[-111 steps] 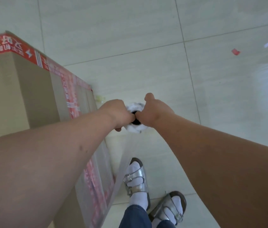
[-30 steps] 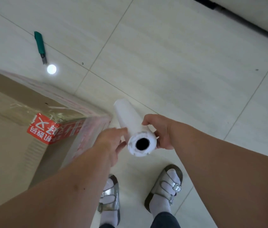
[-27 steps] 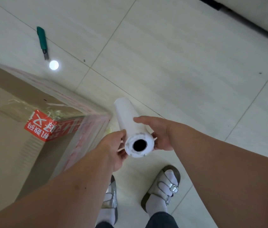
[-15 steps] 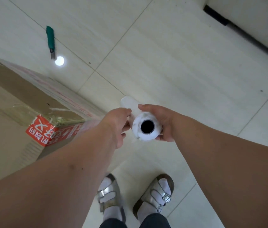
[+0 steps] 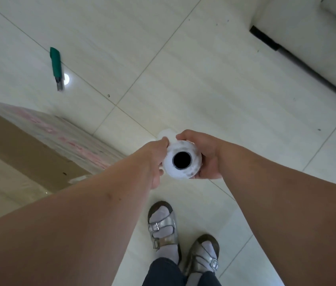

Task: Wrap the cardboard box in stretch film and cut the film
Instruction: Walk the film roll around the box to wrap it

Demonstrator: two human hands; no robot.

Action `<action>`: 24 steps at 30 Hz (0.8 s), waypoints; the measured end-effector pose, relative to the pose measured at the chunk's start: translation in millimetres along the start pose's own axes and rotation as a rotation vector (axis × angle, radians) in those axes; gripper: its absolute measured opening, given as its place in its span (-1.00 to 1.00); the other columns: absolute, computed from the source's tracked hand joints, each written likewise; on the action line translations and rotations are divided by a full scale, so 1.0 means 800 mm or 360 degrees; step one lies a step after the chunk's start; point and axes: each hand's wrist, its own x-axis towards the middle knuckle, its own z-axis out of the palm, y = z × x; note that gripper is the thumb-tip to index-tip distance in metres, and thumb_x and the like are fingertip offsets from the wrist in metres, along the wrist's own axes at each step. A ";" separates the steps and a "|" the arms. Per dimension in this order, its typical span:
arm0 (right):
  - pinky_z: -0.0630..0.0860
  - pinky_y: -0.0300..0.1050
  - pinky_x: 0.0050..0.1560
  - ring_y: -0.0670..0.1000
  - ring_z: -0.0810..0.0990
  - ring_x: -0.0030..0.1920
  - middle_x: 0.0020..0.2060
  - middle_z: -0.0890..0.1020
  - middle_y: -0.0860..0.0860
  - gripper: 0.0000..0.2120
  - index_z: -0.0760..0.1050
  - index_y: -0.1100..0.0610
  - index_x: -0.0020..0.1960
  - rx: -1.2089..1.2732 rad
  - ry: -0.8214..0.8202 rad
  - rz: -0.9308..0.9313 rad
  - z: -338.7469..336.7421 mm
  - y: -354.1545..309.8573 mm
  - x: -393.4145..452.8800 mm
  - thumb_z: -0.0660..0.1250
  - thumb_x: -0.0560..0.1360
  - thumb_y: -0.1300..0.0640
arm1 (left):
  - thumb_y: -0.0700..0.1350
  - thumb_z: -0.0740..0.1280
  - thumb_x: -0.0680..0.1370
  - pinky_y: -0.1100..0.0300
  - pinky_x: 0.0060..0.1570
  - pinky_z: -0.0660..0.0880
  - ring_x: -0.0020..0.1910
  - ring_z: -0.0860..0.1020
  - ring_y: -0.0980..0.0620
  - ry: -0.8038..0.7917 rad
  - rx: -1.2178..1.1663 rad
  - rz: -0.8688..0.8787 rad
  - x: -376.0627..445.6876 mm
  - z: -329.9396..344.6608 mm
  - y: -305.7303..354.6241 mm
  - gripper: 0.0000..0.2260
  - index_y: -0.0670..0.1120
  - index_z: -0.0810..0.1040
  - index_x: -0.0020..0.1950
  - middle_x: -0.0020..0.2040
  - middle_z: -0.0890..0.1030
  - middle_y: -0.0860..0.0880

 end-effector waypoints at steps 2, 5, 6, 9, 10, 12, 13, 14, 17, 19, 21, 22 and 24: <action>0.56 -0.04 -0.08 0.10 0.65 -0.13 -0.06 0.69 0.08 -0.54 0.58 0.14 0.10 0.0022 0.0052 0.0051 0.004 -0.017 0.001 0.37 0.32 -0.12 | 0.23 0.21 0.55 0.05 0.27 0.44 0.19 0.54 -0.06 0.0074 0.0073 0.0062 0.008 -0.006 0.021 -0.55 -0.03 0.49 0.30 0.23 0.56 0.00; 0.51 -0.03 0.03 0.09 0.60 -0.08 -0.03 0.65 0.08 -0.47 0.54 0.15 0.09 -0.0150 0.0270 0.0062 0.006 -0.043 0.000 0.36 0.20 -0.10 | 0.24 0.19 0.57 0.09 0.21 0.39 0.18 0.55 -0.05 0.0116 0.0370 0.0190 0.001 -0.012 0.051 -0.54 -0.06 0.52 0.27 0.19 0.59 -0.02; 0.48 -0.05 0.00 0.08 0.57 -0.10 -0.07 0.65 0.07 -0.50 0.53 0.14 0.07 -0.0199 0.0295 0.0059 0.007 -0.051 0.002 0.35 0.21 -0.10 | 0.23 0.19 0.58 0.11 0.18 0.41 0.14 0.57 -0.04 0.0112 0.0434 0.0235 -0.001 -0.014 0.058 -0.57 -0.07 0.54 0.21 0.13 0.61 -0.02; 0.39 -0.15 -0.17 0.02 0.53 -0.20 -0.13 0.62 0.00 -0.59 0.54 0.04 0.00 -0.0318 0.0290 0.0132 0.009 -0.069 0.001 0.33 0.36 -0.26 | 0.11 0.19 0.62 0.22 -0.04 0.50 -0.11 0.60 0.04 0.0047 0.0462 0.0351 -0.003 -0.016 0.079 -0.71 -0.08 0.55 0.04 -0.08 0.63 -0.02; 0.38 -0.17 -0.21 0.00 0.53 -0.22 -0.12 0.62 -0.02 -0.54 0.55 0.03 0.01 -0.0324 0.0276 0.0157 0.006 -0.074 0.000 0.32 0.39 -0.34 | 0.05 0.20 0.64 0.27 -0.14 0.48 -0.17 0.59 0.05 0.0033 0.0433 0.0364 -0.003 -0.017 0.086 -0.76 -0.09 0.55 -0.01 -0.13 0.62 -0.02; 0.40 -0.18 -0.21 0.00 0.56 -0.22 -0.09 0.64 0.00 -0.36 0.58 0.09 0.08 -0.0336 0.0250 0.0171 -0.002 -0.083 0.004 0.38 0.30 -0.42 | -0.07 0.23 0.63 0.26 -0.15 0.49 -0.16 0.58 0.03 0.0043 0.0399 0.0360 -0.001 -0.022 0.094 -0.81 -0.12 0.54 -0.08 -0.15 0.61 -0.04; 0.42 -0.18 -0.18 0.02 0.58 -0.20 -0.07 0.65 0.02 -0.28 0.57 0.13 0.13 -0.0355 0.0239 0.0172 -0.006 -0.088 0.005 0.43 0.24 -0.41 | -0.08 0.25 0.62 0.21 -0.06 0.52 -0.13 0.58 0.02 0.0047 0.0388 0.0344 0.004 -0.025 0.095 -0.82 -0.13 0.55 -0.09 -0.14 0.61 -0.05; 0.43 -0.17 -0.19 0.04 0.59 -0.20 -0.05 0.65 0.05 -0.28 0.54 0.16 0.14 -0.0363 0.0233 0.0171 -0.007 -0.093 0.005 0.47 0.24 -0.37 | -0.05 0.26 0.61 0.12 0.05 0.54 -0.11 0.57 0.00 0.0043 0.0378 0.0314 0.008 -0.027 0.093 -0.83 -0.13 0.55 -0.07 -0.12 0.60 -0.06; 0.41 -0.18 -0.31 0.07 0.61 -0.24 -0.15 0.65 0.07 -0.55 0.50 0.16 -0.07 -0.0404 0.0218 0.0167 -0.004 -0.105 0.004 0.43 0.38 -0.23 | 0.02 0.24 0.61 0.08 -0.03 0.58 -0.20 0.58 -0.02 0.0000 0.0203 0.0240 0.015 -0.028 0.084 -0.79 -0.10 0.51 -0.05 -0.17 0.58 -0.06; 0.41 -0.18 -0.33 0.07 0.63 -0.25 -0.20 0.67 0.07 -0.59 0.52 0.15 -0.10 -0.0470 0.0185 0.0133 0.001 -0.117 0.000 0.41 0.40 -0.21 | 0.02 0.22 0.63 0.14 -0.19 0.56 -0.28 0.56 0.00 0.0014 0.0094 0.0266 0.011 -0.029 0.088 -0.80 -0.09 0.49 -0.07 -0.20 0.56 -0.06; 0.38 -0.18 -0.30 0.07 0.63 -0.26 -0.22 0.68 0.07 -0.59 0.55 0.14 -0.07 -0.0529 0.0112 0.0115 0.002 -0.134 0.000 0.37 0.39 -0.21 | 0.04 0.23 0.62 0.12 -0.14 0.58 -0.23 0.60 -0.02 0.0081 0.0075 0.0278 0.005 -0.034 0.103 -0.78 -0.10 0.51 -0.06 -0.18 0.58 -0.05; 0.37 -0.17 -0.29 0.08 0.62 -0.25 -0.21 0.68 0.06 -0.59 0.56 0.14 -0.05 -0.0559 0.0064 0.0109 0.003 -0.142 0.001 0.33 0.40 -0.21 | 0.07 0.25 0.61 0.12 -0.05 0.59 -0.17 0.62 -0.02 0.0128 0.0097 0.0262 0.000 -0.037 0.113 -0.76 -0.10 0.53 -0.05 -0.16 0.61 -0.05; 0.36 -0.16 -0.28 0.07 0.59 -0.23 -0.17 0.65 0.03 -0.63 0.55 0.11 -0.01 -0.0584 -0.0002 0.0080 0.008 -0.159 0.004 0.27 0.38 -0.16 | 0.13 0.29 0.58 0.17 0.02 0.57 -0.15 0.65 0.01 0.0225 0.0142 0.0268 -0.006 -0.043 0.134 -0.72 -0.09 0.57 -0.03 -0.14 0.66 -0.01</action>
